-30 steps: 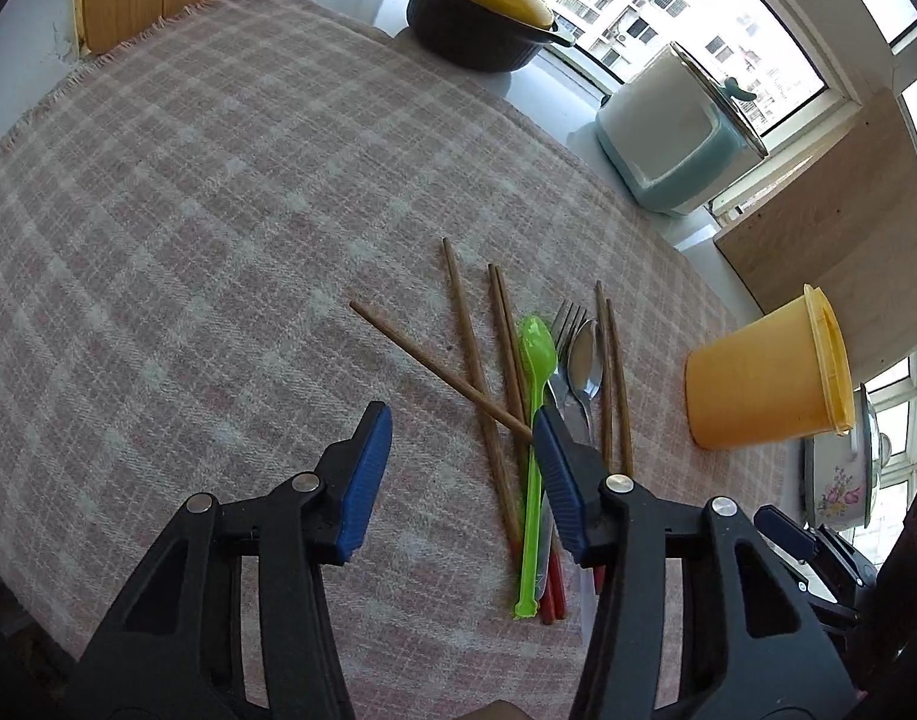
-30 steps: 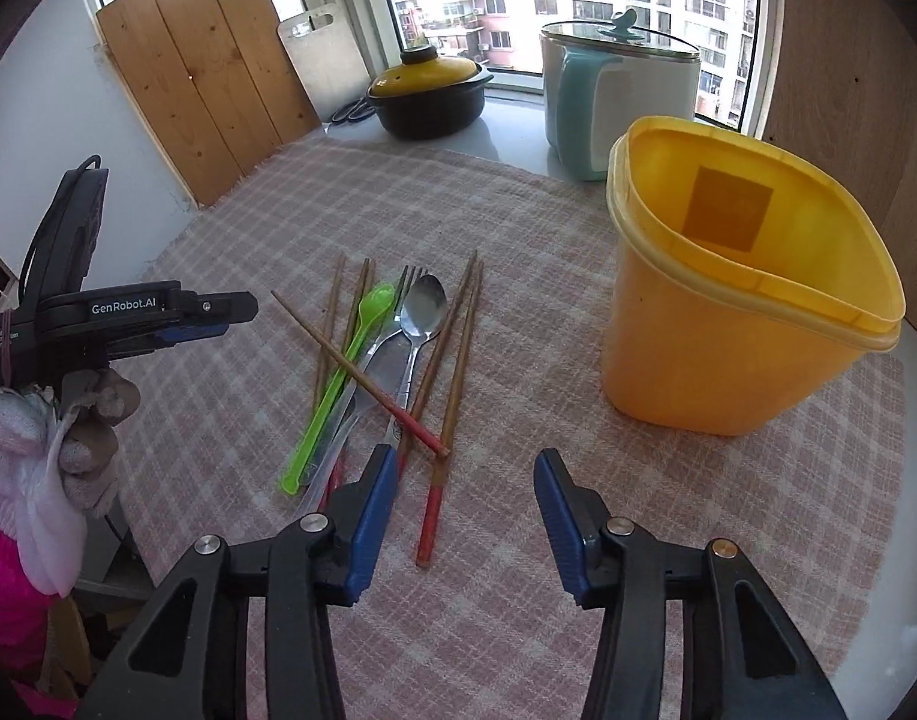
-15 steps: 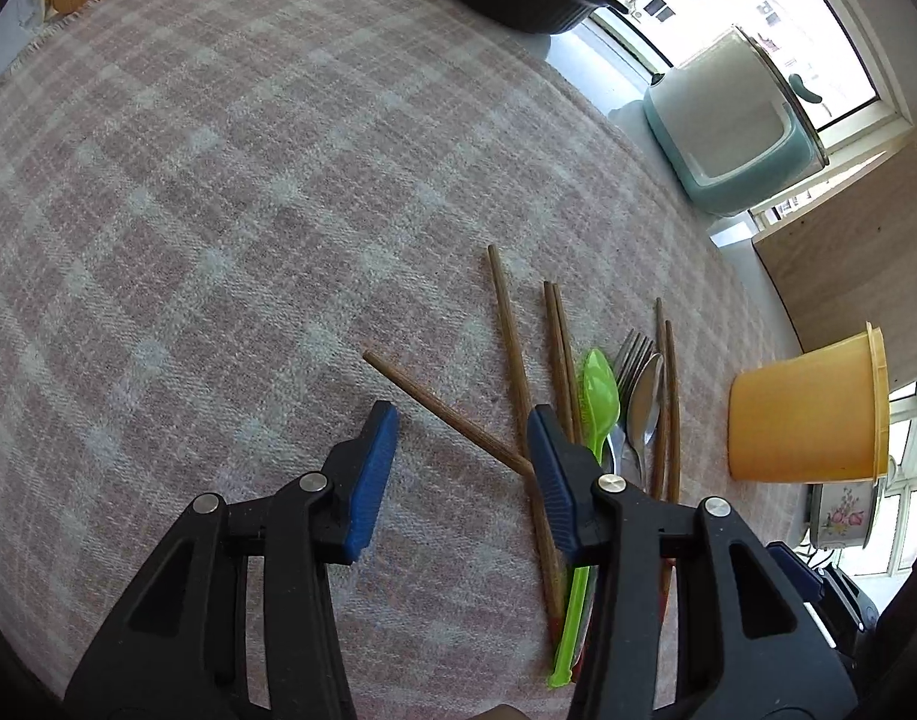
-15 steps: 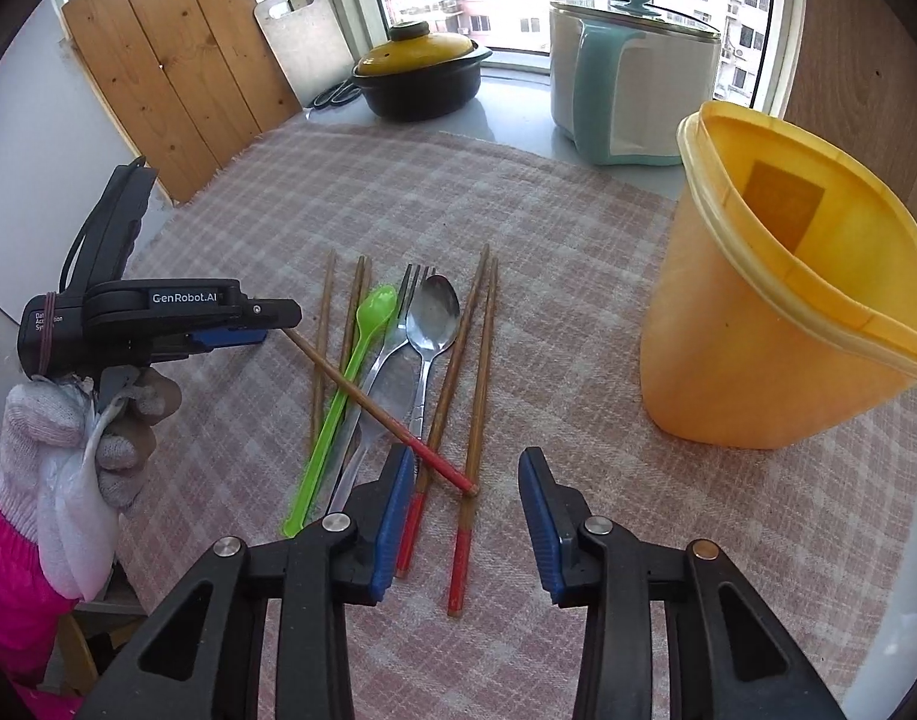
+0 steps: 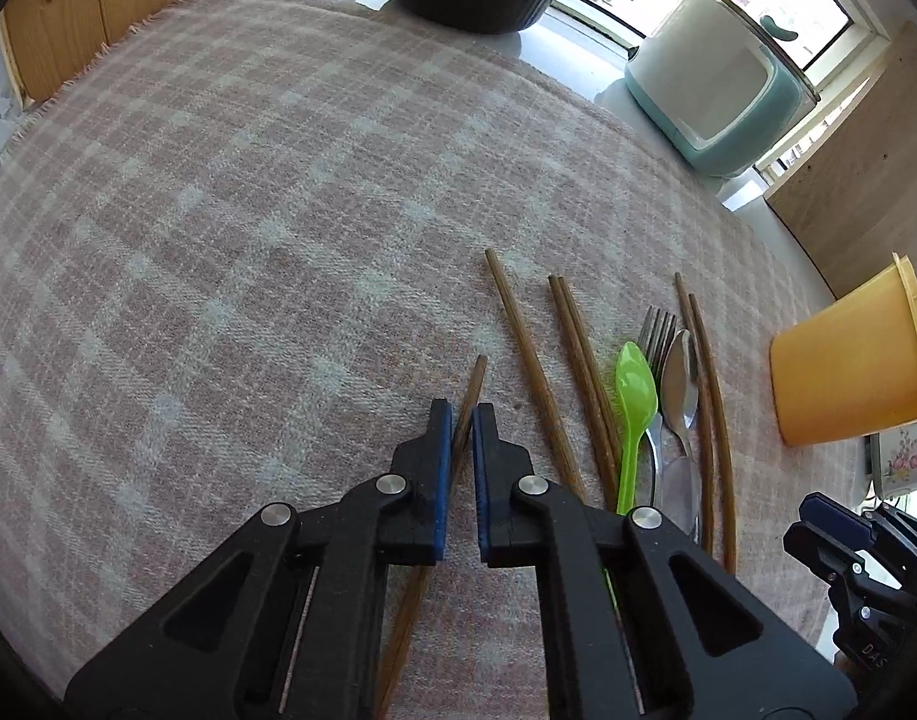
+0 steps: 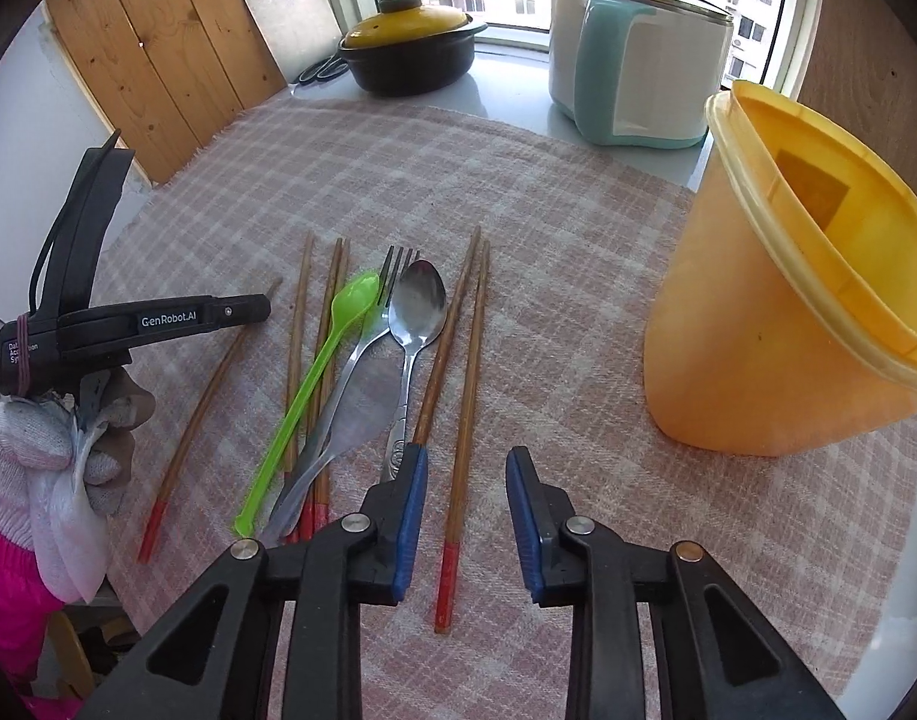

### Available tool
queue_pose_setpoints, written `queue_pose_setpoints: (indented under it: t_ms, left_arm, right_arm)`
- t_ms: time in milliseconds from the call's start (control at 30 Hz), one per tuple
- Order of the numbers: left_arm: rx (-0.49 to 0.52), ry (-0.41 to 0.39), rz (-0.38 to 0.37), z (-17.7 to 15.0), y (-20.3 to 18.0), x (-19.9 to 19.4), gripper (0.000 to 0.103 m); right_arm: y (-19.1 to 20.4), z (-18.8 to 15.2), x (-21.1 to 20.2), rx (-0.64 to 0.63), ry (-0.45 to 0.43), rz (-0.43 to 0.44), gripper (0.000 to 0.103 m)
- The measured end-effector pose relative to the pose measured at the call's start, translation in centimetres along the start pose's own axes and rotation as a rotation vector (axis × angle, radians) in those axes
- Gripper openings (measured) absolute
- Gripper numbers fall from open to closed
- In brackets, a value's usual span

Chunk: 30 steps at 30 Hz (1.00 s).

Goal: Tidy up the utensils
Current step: 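Close the left tool on one wooden chopstick while the right tool grasps another chopstick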

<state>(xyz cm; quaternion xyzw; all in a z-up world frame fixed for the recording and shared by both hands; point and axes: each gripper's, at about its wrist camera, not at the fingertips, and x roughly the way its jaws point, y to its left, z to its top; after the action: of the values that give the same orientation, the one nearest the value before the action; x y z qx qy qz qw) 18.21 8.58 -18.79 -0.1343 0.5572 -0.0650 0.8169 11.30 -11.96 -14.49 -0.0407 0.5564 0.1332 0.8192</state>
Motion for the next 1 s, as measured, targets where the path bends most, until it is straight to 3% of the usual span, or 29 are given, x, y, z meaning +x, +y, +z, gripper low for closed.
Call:
queue_pose_setpoints:
  t_ms: [233, 367, 467, 567, 833, 900, 1000]
  left_arm:
    - [0.059, 0.009, -0.003, -0.4, 0.0, -0.2, 0.004]
    - [0.042, 0.021, -0.016, -0.5, 0.4, -0.4, 0.004]
    - [0.005, 0.034, -0.037, -0.7, 0.8, -0.8, 0.022]
    - [0.025, 0.044, -0.032, -1.4, 0.6, -1.3, 0.028]
    - [0.173, 0.050, 0.052, -3.9, -1.8, -1.5, 0.028]
    - [0.169, 0.046, 0.058, -3.8, -1.6, -1.3, 0.014]
    - [0.148, 0.049, 0.039, -3.2, -0.9, -1.1, 0.006]
  right_arm:
    - [0.2, 0.9, 2.7, -0.022, 0.057, -0.049, 0.021]
    - [0.3, 1.6, 3.5, -0.039, 0.077, -0.047, 0.020]
    - [0.6, 2.1, 4.2, -0.051, 0.093, -0.047, 0.020]
    - [0.6, 2.6, 4.8, -0.055, 0.117, -0.044, 0.020]
    - [0.5, 3.9, 6.2, -0.055, 0.171, -0.034, 0.020]
    - [0.7, 4.3, 6.6, -0.065, 0.185, -0.042, 0.020]
    - [0.9, 5.0, 7.0, -0.081, 0.203, -0.052, 0.020]
